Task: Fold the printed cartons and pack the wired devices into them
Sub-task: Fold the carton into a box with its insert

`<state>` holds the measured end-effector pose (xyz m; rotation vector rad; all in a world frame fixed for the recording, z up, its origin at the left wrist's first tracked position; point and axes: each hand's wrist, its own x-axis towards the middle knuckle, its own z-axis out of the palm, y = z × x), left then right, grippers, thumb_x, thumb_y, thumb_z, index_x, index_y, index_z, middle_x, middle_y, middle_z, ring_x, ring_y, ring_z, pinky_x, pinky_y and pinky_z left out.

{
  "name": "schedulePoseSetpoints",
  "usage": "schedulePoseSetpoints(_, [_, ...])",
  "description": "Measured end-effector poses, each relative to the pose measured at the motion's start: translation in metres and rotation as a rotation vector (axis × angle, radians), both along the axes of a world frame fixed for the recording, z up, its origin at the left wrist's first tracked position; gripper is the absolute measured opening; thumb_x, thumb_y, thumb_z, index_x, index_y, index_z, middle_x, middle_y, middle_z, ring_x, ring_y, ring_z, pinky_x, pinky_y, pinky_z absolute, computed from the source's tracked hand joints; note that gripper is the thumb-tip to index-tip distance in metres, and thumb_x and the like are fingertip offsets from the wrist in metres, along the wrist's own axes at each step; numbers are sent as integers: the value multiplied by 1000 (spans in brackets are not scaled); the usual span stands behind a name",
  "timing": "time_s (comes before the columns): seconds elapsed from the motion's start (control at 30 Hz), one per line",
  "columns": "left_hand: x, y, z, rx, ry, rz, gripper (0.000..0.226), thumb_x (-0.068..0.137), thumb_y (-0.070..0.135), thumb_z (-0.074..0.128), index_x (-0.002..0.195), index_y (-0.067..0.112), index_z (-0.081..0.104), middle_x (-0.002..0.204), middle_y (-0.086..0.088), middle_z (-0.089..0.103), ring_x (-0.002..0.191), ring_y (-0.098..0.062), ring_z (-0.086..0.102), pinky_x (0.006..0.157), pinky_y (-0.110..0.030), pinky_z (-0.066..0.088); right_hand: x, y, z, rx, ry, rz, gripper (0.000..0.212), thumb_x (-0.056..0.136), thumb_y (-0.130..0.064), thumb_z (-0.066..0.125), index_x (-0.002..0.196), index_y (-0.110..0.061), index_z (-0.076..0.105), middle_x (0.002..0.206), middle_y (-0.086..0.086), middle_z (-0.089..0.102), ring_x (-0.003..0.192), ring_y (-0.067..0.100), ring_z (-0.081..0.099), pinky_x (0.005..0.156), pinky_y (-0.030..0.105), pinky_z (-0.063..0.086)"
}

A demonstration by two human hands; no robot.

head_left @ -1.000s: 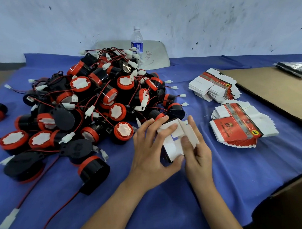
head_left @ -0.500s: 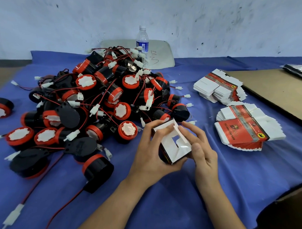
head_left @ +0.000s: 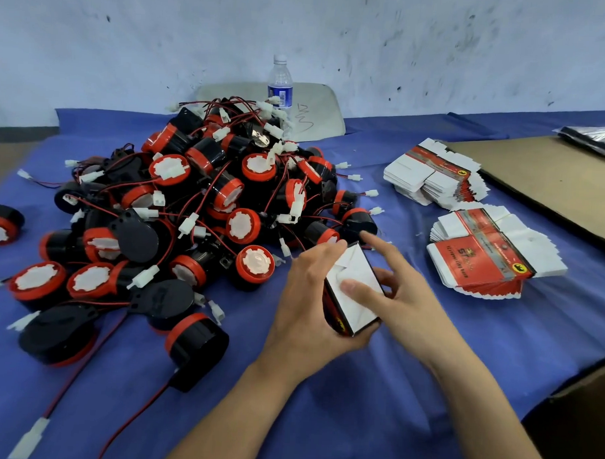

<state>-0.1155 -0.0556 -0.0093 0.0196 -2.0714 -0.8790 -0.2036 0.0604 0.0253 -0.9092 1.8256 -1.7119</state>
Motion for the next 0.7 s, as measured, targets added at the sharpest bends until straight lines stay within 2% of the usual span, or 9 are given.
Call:
schedulePoseSetpoints(0.1, [1,2,2,47,17,-8,90,65,36,76,140,17,29,138,-8,42,127,-14,42,103,-17,36,2,-7,7,75,245,-5,43,87,-21,68,116,-51,54,99,-21,70,93,-1,65,75,14,48])
schedulePoseSetpoints(0.17, [1,1,2,31,26,5,91,64,34,75,141,18,28,138,-10,43,125,-17,44,102,-19,39,4,-12,9,100,296,-27,43,90,-16,64,115,-49,54,99,-24,70,94,-1,64,81,20,48])
schedulePoseSetpoints(0.27, [0,0,1,6,32,16,94,65,32,75,143,20,25,139,-9,41,125,-22,45,101,-27,43,6,-15,7,92,266,-43,50,92,-15,61,128,-47,48,105,-8,72,100,17,65,91,38,52])
schedulePoseSetpoints(0.37, [0,-2,-1,-15,43,42,101,63,27,81,143,26,19,138,-10,42,124,-24,45,101,-24,41,6,-16,4,128,295,-49,56,94,-16,59,138,-45,42,104,20,67,96,42,60,86,54,50])
schedulePoseSetpoints(0.43, [0,-3,-1,-22,52,52,103,62,25,82,143,27,19,137,-9,42,125,-21,44,102,-25,40,6,-17,4,106,307,-46,54,94,-12,58,137,-42,44,107,10,70,96,35,63,88,49,52])
schedulePoseSetpoints(0.5, [-1,-2,0,-42,59,42,97,67,31,79,143,27,19,139,-8,42,127,-19,42,104,-31,41,6,-15,5,34,204,1,51,94,-5,57,133,-36,51,114,-9,70,104,14,65,88,30,53])
schedulePoseSetpoints(0.53, [-1,-2,0,-49,59,38,95,69,34,77,143,26,18,139,-9,43,128,-19,42,104,-32,41,4,-13,5,-5,104,43,50,93,-3,57,131,-36,55,116,-12,69,106,8,65,85,23,53])
schedulePoseSetpoints(0.6, [0,-1,0,-17,56,26,96,71,39,75,144,26,16,138,-14,45,128,-18,42,105,-28,40,-5,-5,6,-56,-146,129,51,88,-5,63,127,-38,60,117,-4,70,103,14,66,75,24,54])
schedulePoseSetpoints(0.7, [2,-1,1,70,41,-35,104,68,40,78,147,25,13,139,-9,43,130,-11,39,104,-17,35,-18,5,8,-73,-457,282,60,73,-13,76,126,-36,61,115,10,69,82,29,65,58,33,56])
